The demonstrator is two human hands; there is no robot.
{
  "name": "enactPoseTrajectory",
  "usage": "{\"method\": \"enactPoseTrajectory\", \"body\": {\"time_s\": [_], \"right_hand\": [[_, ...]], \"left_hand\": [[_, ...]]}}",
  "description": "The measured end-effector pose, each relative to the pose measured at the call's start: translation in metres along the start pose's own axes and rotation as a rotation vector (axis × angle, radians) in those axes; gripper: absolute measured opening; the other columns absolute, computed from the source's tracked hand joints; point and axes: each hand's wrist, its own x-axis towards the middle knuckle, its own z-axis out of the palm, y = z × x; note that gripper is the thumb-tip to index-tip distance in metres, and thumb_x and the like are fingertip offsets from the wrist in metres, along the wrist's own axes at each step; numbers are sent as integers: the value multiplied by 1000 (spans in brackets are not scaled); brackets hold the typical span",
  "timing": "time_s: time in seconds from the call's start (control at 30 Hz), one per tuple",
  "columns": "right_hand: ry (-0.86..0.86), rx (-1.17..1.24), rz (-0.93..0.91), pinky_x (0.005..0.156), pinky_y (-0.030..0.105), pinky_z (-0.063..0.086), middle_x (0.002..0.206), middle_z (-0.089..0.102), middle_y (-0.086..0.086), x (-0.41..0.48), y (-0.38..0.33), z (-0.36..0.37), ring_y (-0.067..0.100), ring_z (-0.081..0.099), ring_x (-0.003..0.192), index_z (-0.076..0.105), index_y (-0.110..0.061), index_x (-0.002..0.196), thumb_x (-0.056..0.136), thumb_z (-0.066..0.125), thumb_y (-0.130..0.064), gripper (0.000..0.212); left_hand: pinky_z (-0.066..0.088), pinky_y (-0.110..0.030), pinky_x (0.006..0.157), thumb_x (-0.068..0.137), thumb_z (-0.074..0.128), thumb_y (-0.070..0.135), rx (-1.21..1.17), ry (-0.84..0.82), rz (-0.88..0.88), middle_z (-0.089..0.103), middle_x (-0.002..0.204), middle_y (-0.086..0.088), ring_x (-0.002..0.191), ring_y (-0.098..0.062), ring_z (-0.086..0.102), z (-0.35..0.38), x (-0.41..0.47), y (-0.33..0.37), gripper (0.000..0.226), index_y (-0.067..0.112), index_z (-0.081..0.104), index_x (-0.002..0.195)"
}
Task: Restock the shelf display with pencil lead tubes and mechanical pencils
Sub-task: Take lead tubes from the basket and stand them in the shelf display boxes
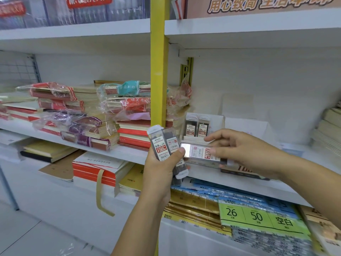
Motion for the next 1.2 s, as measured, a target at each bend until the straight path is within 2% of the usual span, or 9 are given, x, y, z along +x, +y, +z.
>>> {"method": "enactPoseTrajectory", "body": {"time_s": [0.07,0.13,0.23,0.33,0.47,0.57,0.9,1.03,1.2], "right_hand": [[49,139,22,79,27,57,102,74,-2,-3,1,-4,14,71,92,62,-24,112,82,71,-14,33],[200,196,-11,71,24,58,94,76,2,-2,-6,-10,18,72,88,60,-15,109,82,68,-10,29],[488,-9,-145,56,17,54,86,75,-6,11,-26,-28,9,72,73,56,-20,99,85,69,-15,20],[588,-235,-213,52,12,49,80,73,-4,33,-39,-45,2,69,65,54,-22,91,87,70,-14,19],[504,-595,-213,64,23,51,87,67,-9,63,-35,-39,3,63,71,57,-27,94,86,71,-17,19],[442,-677,-228,75,32,53,93,66,-3,80,-29,-31,12,63,82,62,-22,106,87,70,-17,21],[505,-706,-277,75,27,48,93,63,-5,90,-24,-41,11,60,80,63,-23,113,87,69,-15,27],[488,-706,-255,66,18,41,89,59,-9,95,-12,-37,0,55,76,57,-23,116,86,72,-19,33],[419,-889,-241,75,28,39,95,61,-5,104,2,-33,14,51,92,63,-23,101,83,74,-27,22]], "left_hand": [[51,-23,49,89,74,20,-3,32,14,77,106,-6,91,-29,76,0,1,0,34,27,61,120],[53,-23,51,90,73,18,-11,23,0,77,106,-5,92,-26,76,0,1,-1,34,28,61,120],[54,-22,50,89,73,16,-18,26,-23,78,101,-5,85,-21,77,-1,2,-2,30,28,63,115],[51,-21,45,88,75,18,1,64,-28,79,97,-2,80,-17,77,-7,7,-4,30,32,64,111],[51,-20,46,86,76,20,10,72,-28,79,98,-2,82,-18,78,-12,11,-5,33,32,62,114],[53,-21,48,87,75,23,41,56,-39,79,93,3,79,-16,78,-14,12,-7,31,35,61,112],[54,-21,50,87,78,20,51,26,-54,78,102,2,84,-15,77,-13,13,-9,37,32,62,117],[55,-22,50,85,79,19,63,23,-57,78,99,1,82,-15,77,-10,12,-10,35,33,63,113],[53,-20,47,85,79,23,80,-3,-51,77,88,14,75,-11,76,-9,11,-10,29,46,64,95]]}}
